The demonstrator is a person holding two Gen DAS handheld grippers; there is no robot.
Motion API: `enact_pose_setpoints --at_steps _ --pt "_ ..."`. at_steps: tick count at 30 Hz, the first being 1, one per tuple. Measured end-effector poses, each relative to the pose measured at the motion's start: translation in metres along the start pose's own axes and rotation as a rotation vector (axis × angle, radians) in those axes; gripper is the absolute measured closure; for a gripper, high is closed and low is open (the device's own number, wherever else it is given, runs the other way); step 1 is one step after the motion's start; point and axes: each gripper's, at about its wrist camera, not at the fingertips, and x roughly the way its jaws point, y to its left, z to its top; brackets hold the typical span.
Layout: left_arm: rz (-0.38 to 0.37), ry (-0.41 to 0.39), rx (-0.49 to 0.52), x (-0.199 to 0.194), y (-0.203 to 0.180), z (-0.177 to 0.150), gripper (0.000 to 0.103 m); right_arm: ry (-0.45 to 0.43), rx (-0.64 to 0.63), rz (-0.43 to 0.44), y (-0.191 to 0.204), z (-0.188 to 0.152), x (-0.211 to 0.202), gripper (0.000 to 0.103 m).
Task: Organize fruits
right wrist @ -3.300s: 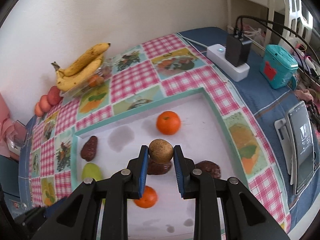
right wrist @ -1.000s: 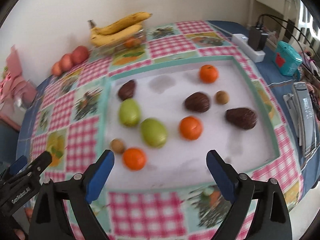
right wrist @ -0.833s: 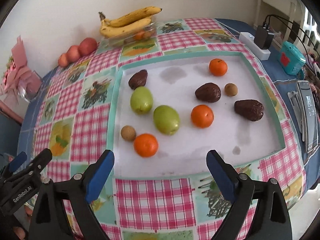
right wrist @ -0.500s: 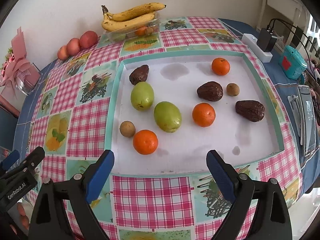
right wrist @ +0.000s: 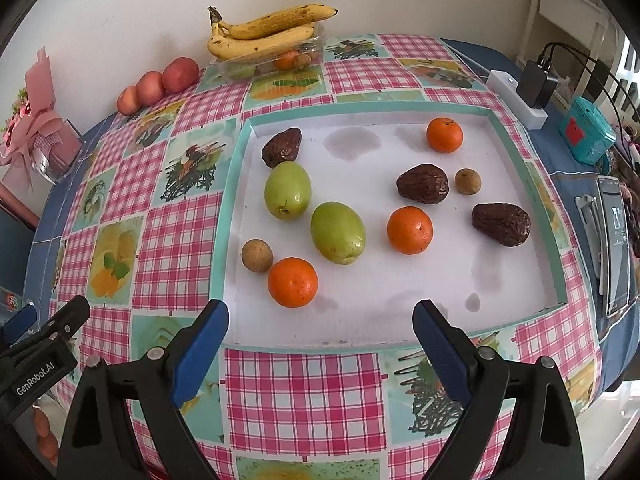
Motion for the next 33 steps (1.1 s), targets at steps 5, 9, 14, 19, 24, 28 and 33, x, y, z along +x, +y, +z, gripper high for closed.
enact_pose_setpoints --at_steps 5,9,14,19,24,28,33 --pt "-0.004 0.004 -0.008 0.0005 0.001 0.0003 0.0 -0.002 -0.012 -0.007 0.0017 -0.0001 -0.0007 0.009" --pt "-0.009 0.011 -0.009 0.0013 0.0007 -0.0002 0.0 -0.006 -0.018 -0.009 0.0029 0.0001 -0.0017 0.009" --pt "-0.014 0.01 -0.008 0.0004 -0.0004 -0.0002 0.0 -0.004 -0.022 -0.012 0.0034 0.0001 -0.0009 0.009" --pt "-0.015 0.013 -0.01 0.0002 -0.0004 0.0002 0.0 -0.004 -0.023 -0.012 0.0033 0.0001 -0.001 0.009" --pt "-0.018 0.011 -0.01 0.0002 -0.0004 0.0 0.0 -0.003 -0.024 -0.013 0.0034 0.0005 -0.0006 0.009" --pt "-0.018 0.013 -0.013 -0.0001 0.0 0.0003 0.0 -0.002 -0.024 -0.013 0.0035 0.0008 -0.0002 0.009" --pt "-0.019 0.014 -0.017 -0.0006 0.0003 0.0 0.0 0.0 -0.028 -0.015 0.0034 -0.0001 0.0009 0.009"
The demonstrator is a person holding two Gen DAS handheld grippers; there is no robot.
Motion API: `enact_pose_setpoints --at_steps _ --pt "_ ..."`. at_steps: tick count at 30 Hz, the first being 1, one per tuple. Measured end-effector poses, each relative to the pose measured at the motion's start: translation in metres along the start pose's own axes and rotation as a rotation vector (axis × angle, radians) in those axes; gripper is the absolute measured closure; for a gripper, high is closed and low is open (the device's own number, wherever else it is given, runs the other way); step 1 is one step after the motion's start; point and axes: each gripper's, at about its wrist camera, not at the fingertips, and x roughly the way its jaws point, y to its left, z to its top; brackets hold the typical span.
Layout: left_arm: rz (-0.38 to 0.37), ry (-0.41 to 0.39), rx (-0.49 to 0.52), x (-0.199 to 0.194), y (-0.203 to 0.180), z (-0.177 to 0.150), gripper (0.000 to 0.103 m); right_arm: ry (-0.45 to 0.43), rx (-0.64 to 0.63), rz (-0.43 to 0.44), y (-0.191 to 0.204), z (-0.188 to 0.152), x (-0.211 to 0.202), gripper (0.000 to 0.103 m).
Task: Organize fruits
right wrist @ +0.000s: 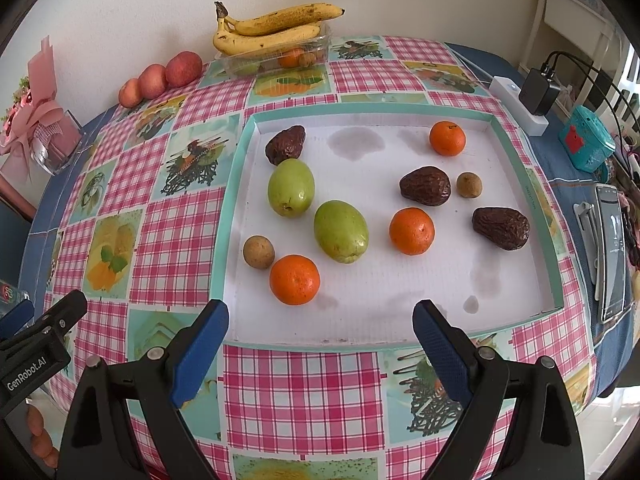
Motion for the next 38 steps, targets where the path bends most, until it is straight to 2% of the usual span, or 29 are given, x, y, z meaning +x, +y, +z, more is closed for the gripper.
enact_pose_setpoints --at_steps 21,29,38 --pt "-0.008 0.007 -0.008 0.0006 0.0009 0.0002 0.0 0.003 -0.001 -0.001 0.0017 0.0002 0.0004 0.009" --pt "0.031 0.012 -0.014 0.0016 0.0049 -0.0007 0.0 0.006 -0.007 -0.003 0.0014 -0.0011 0.0011 0.009" --pt "0.029 0.008 -0.031 0.0006 0.0095 0.0003 0.0 0.004 -0.01 -0.001 0.0006 0.0002 -0.0004 0.009"
